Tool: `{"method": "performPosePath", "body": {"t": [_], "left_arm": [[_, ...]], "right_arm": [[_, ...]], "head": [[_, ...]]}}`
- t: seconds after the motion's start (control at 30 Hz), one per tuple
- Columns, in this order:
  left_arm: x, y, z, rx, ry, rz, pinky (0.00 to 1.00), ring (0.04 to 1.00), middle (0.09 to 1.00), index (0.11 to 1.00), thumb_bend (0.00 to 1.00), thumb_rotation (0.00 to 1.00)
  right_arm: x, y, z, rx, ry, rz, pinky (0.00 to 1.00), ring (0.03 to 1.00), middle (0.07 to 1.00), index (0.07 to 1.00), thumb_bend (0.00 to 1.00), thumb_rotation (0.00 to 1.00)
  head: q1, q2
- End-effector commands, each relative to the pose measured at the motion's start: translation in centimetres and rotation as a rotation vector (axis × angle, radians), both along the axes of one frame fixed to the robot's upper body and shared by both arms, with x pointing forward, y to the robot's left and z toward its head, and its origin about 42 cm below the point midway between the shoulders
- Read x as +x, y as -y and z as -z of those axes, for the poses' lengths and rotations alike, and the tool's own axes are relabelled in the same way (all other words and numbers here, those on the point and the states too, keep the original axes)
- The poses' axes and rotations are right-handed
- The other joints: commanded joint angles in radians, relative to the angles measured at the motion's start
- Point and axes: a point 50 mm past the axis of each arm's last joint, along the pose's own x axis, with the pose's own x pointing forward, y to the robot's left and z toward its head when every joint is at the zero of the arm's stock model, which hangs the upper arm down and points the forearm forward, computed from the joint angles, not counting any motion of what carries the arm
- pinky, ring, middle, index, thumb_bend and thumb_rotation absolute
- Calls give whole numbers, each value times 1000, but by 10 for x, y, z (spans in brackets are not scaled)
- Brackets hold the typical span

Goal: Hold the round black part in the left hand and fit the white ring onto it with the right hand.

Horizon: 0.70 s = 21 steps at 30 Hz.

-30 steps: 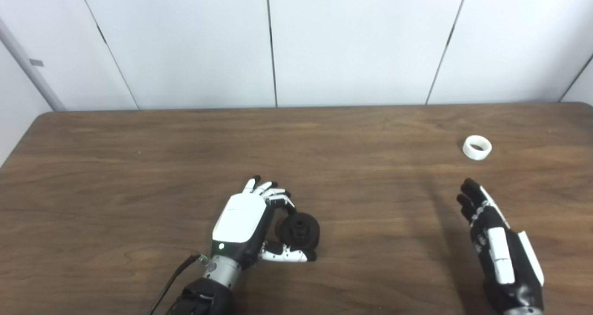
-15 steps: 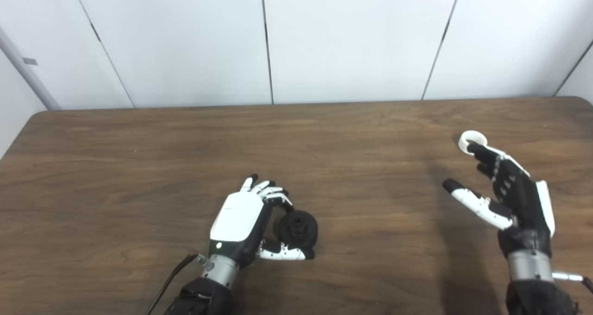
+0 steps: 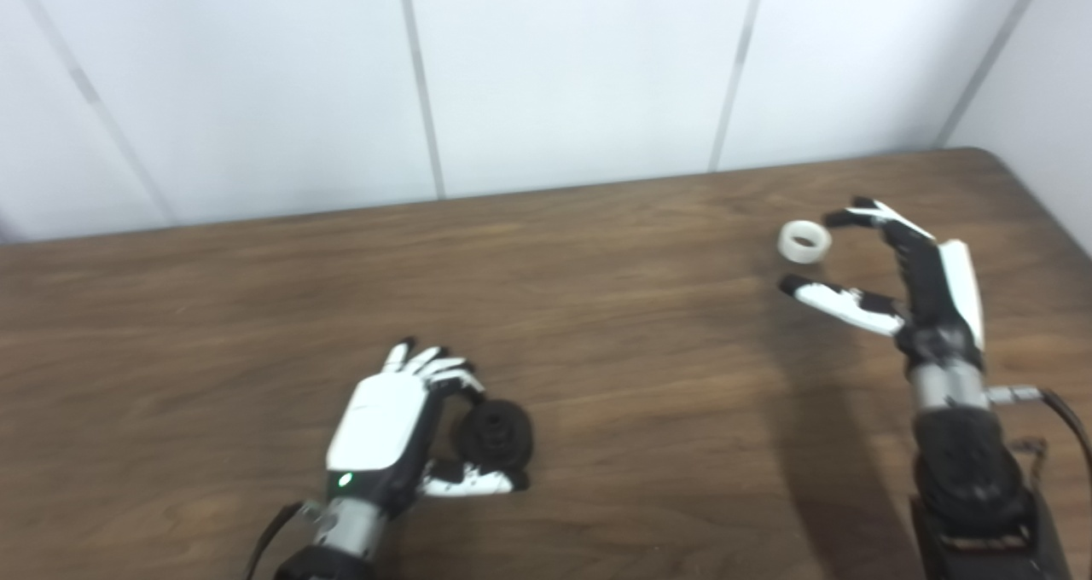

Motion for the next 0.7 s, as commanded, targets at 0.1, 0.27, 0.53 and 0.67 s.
{"method": "performPosePath", "body": {"t": [0.1,0.27,0.53,0.67], "left_arm": [[1,-14,-2,24,3,-4,1000,875,776,485,523,51],[2,-19,-3,19,0,-10,1000,873,771,484,523,50],[3,-24,-1,16,0,-3,1000,864,764,484,522,49],[3,-24,-1,21,4,-4,1000,860,763,484,523,49]], "right_arm": [[20,15,-21,-133,26,45,879,903,889,689,828,297],[36,23,-25,-145,19,52,876,910,898,694,818,278],[65,34,-29,-153,-52,86,851,921,911,700,824,260],[82,39,-28,-187,-104,82,810,904,914,696,838,233]], "head": [[-49,-9],[-97,-22],[-103,-29],[-101,-30]]}}
